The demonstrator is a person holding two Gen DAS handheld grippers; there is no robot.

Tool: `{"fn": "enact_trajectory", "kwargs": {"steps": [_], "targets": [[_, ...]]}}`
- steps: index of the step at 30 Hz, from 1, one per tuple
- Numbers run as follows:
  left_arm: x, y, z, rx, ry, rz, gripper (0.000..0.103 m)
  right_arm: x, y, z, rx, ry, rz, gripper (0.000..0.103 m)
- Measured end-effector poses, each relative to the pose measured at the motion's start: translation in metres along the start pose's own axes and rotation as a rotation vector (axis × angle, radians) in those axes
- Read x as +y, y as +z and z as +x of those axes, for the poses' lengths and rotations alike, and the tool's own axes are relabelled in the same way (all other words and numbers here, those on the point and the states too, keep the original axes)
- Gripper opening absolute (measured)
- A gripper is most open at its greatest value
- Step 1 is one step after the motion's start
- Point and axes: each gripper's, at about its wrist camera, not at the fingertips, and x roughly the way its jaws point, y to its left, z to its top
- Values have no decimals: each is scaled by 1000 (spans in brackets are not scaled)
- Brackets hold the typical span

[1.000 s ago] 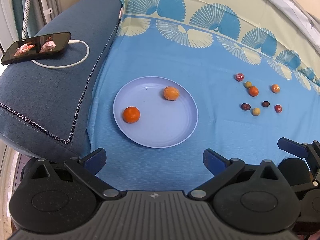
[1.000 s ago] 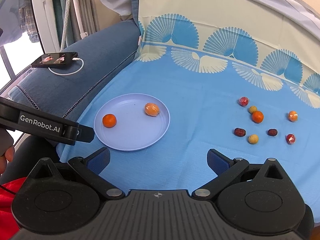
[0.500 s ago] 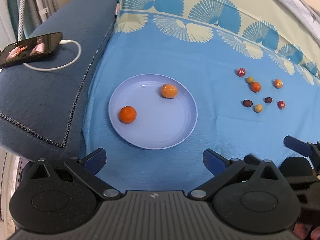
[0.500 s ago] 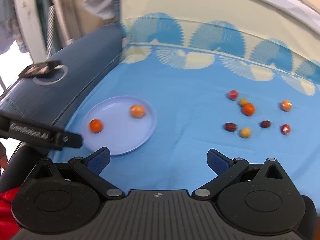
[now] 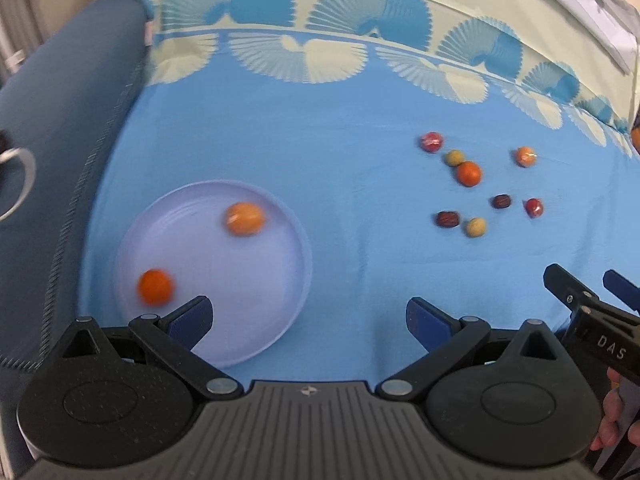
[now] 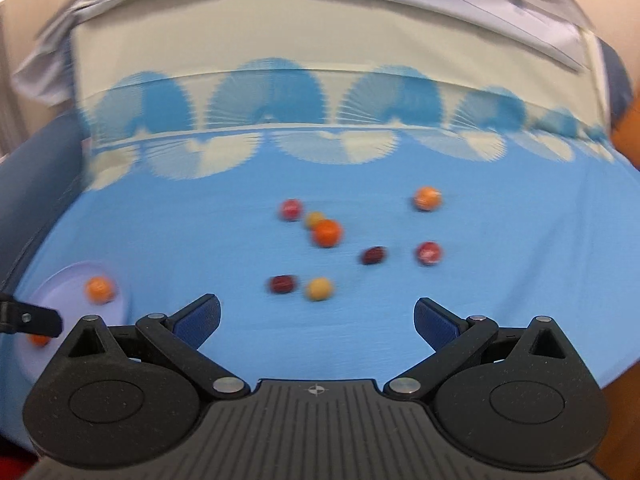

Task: Organize fruits
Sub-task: 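Grasp the red date with the left tool while the right tool grasps a wrapped red plum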

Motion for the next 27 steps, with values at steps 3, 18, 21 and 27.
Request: {"fn": "enact_trajectory", "kwargs": {"steps": [3,18,21,27], "targets": [[-23,17,19,-2,-9,30,103,-23,4,17,-5,-53,34,102],[-146,71,173,87,-47,474,103,-97,19,160,57,-171,115,102],[-155,74,196,99,-57,531,103,-100,22,188,48,-183,100,102],[-164,83,225,135,-82,548,103,-109,9,231,57,-206,80,102]]}}
